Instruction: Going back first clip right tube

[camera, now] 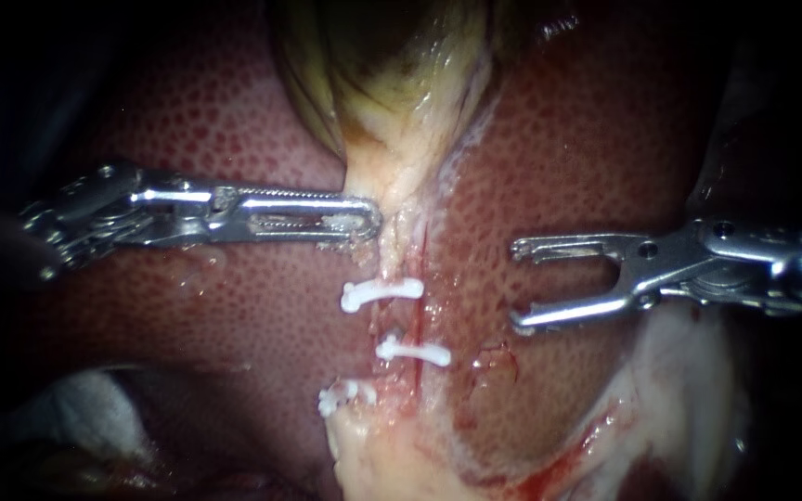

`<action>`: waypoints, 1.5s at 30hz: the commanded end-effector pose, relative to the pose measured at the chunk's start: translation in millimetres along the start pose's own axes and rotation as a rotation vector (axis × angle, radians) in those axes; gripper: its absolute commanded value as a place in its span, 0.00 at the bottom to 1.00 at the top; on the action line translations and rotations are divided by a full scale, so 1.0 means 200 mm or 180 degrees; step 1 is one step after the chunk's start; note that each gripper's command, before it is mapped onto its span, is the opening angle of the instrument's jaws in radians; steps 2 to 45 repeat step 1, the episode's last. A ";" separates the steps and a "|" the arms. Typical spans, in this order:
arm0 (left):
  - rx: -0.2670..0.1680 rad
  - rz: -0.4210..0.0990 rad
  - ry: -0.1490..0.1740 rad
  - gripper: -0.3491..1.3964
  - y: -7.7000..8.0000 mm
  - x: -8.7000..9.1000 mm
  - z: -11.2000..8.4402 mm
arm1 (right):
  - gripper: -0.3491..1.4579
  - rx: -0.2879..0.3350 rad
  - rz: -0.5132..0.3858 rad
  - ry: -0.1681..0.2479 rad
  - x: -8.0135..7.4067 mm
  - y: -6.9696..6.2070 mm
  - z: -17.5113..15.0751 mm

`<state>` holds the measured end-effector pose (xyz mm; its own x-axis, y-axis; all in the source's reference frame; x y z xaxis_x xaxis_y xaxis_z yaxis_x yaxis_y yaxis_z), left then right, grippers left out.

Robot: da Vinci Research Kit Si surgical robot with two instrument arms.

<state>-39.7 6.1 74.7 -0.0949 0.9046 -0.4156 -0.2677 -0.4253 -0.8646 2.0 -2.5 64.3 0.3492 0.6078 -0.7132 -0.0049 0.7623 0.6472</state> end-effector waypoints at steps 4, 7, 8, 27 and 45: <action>-0.0001 -0.0001 -0.0001 0.00 0.000 0.000 0.000 | 0.47 0.0003 0.0000 -0.0001 0.000 0.000 0.000; -0.0001 -0.0001 -0.0001 0.00 0.000 0.000 0.000 | 0.47 0.0003 0.0000 -0.0001 0.000 0.000 0.000; -0.0001 -0.0001 -0.0001 0.00 0.000 0.000 0.000 | 0.47 0.0003 0.0000 -0.0001 0.000 0.000 0.000; -0.0001 -0.0001 -0.0001 0.00 0.000 0.000 0.000 | 0.47 0.0003 0.0000 -0.0001 0.000 0.000 0.000; -0.0001 -0.0001 -0.0001 0.00 0.000 0.000 0.000 | 0.47 0.0003 0.0000 -0.0001 0.000 0.000 0.000</action>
